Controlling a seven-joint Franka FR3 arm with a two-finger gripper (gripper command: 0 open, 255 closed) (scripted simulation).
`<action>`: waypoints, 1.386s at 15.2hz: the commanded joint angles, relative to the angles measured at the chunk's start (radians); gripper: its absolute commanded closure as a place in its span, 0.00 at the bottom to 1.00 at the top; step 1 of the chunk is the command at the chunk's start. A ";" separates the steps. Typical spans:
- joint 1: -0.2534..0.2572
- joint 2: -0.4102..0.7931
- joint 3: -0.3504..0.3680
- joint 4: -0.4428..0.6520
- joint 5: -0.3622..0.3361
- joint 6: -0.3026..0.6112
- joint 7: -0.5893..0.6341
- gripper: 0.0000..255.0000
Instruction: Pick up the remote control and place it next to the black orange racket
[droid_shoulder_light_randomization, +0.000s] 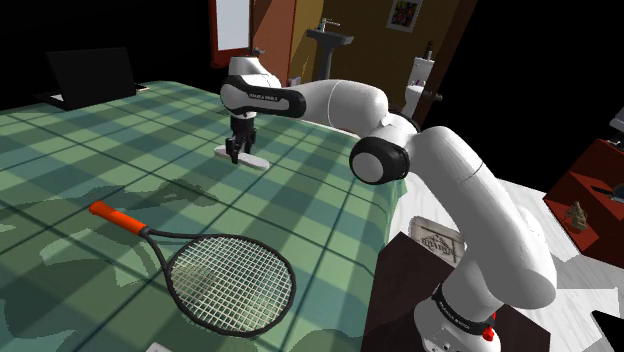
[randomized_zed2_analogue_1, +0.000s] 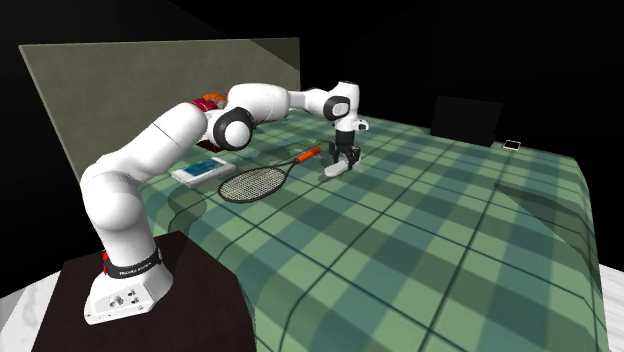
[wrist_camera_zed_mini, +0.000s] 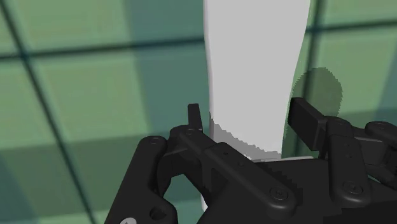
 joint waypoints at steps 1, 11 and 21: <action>0.002 0.065 0.005 0.107 0.000 -0.042 0.019 1.00; 0.013 0.064 0.005 -0.030 0.004 0.093 0.009 1.00; 0.015 0.111 0.008 -0.066 0.009 0.175 0.004 1.00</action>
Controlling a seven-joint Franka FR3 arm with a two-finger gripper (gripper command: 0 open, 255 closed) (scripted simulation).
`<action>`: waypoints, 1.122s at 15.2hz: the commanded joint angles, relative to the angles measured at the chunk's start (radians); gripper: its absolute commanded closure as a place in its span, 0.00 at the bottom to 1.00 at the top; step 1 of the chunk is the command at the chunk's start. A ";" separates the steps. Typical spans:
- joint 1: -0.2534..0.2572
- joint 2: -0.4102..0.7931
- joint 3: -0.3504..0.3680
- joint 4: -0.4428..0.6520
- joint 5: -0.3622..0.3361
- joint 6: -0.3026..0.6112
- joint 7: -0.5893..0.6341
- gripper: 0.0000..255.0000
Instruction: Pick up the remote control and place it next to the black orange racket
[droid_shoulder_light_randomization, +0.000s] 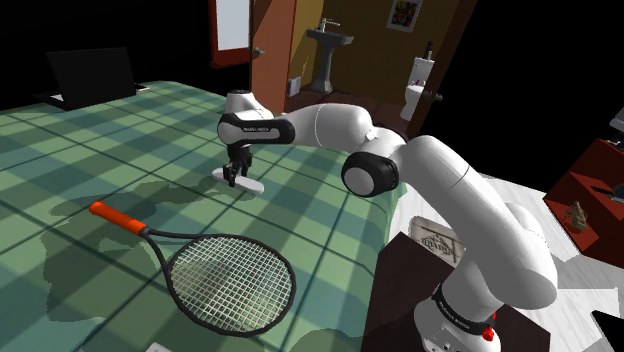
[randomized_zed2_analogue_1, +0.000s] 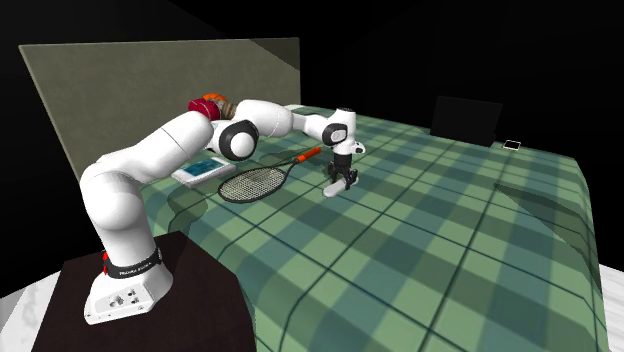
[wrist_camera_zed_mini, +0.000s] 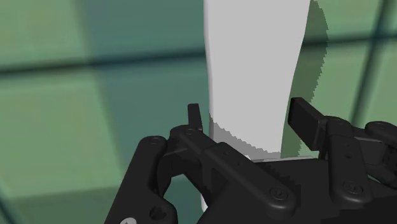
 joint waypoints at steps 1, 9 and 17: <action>0.000 0.001 0.000 -0.003 0.000 0.005 -0.001 1.00; 0.000 0.001 0.000 -0.003 0.000 0.005 -0.001 0.00; -0.003 -0.051 -0.004 0.031 -0.004 -0.080 0.003 0.00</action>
